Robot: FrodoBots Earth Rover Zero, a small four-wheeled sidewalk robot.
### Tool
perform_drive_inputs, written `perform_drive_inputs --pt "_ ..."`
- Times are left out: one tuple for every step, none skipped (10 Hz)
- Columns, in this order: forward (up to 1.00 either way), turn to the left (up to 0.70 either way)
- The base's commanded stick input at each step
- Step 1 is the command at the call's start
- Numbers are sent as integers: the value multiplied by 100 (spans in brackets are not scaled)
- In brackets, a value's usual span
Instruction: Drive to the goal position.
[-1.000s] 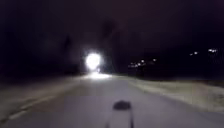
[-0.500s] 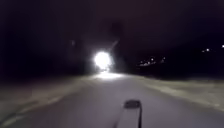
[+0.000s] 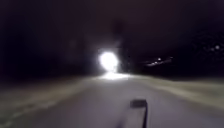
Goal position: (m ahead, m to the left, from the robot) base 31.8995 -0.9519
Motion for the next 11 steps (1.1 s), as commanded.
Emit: perform_drive_inputs --pt "70 0" --pt "70 0" --pt "70 0" --pt "70 0" --pt "70 0" --pt "70 0" --pt "70 0" --pt "70 0" --pt "70 0" --pt "75 0" --pt "85 0"
